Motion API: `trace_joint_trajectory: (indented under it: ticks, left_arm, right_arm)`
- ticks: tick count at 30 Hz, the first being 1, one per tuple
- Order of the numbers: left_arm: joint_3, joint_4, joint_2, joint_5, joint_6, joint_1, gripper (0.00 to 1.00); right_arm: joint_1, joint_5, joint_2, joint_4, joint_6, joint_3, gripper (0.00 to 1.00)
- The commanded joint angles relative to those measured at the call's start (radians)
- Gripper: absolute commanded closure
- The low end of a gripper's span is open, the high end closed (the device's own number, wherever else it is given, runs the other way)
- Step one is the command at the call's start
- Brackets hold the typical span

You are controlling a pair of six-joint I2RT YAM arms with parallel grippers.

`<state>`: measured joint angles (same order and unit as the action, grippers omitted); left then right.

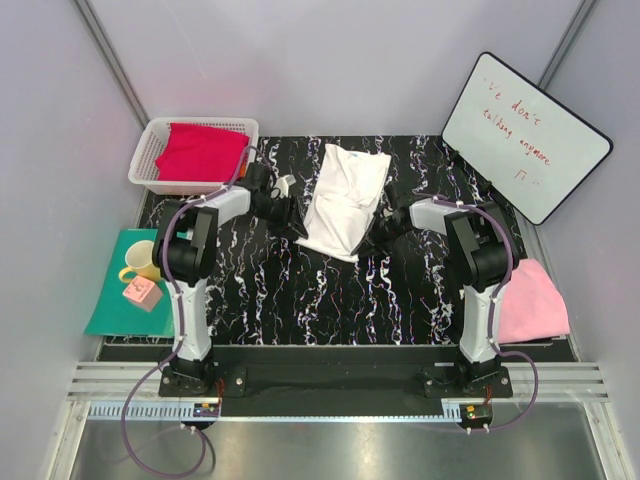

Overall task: Fold and stack the t-shirts
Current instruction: Grab one side of the 2/3 rectangular tshirt with both arms

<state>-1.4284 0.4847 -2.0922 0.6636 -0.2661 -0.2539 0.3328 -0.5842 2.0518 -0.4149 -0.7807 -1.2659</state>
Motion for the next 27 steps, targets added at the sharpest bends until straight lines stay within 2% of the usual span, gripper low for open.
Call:
trace_joint_trajectory:
  ticks: [1,3,4,5,14,21,24,27]
  left_arm:
    - [-0.015,0.000,-0.029,0.057,0.005,-0.016,0.63]
    - [-0.015,0.012,-0.052,0.068,0.005,-0.027,0.80]
    - [-0.009,0.015,-0.055,0.067,0.005,-0.037,0.94]
    - [0.000,0.015,-0.049,0.067,0.004,-0.044,1.00]
    - [0.201,0.012,0.101,0.054,-0.004,-0.108,1.00]
    - [0.443,0.006,0.308,-0.028,-0.030,-0.154,1.00]
    - [0.485,0.018,0.406,-0.085,-0.042,-0.154,1.00]
    - [0.465,0.055,0.468,-0.142,-0.053,-0.154,1.00]
  right_arm:
    - [0.006,0.033,-0.007,-0.022,-0.045,-0.042,0.91]
    - [0.006,0.052,-0.021,-0.035,-0.039,-0.047,0.96]
    - [0.006,0.053,-0.024,-0.048,-0.034,-0.056,0.97]
    - [0.006,0.053,-0.027,-0.056,-0.031,-0.059,0.98]
    - [0.006,0.008,-0.082,-0.091,0.024,0.000,1.00]
    - [0.008,0.044,-0.208,-0.127,0.103,0.160,1.00]
    - [0.008,0.087,-0.283,-0.136,0.141,0.198,1.00]
    - [0.008,0.125,-0.346,-0.148,0.176,0.204,1.00]
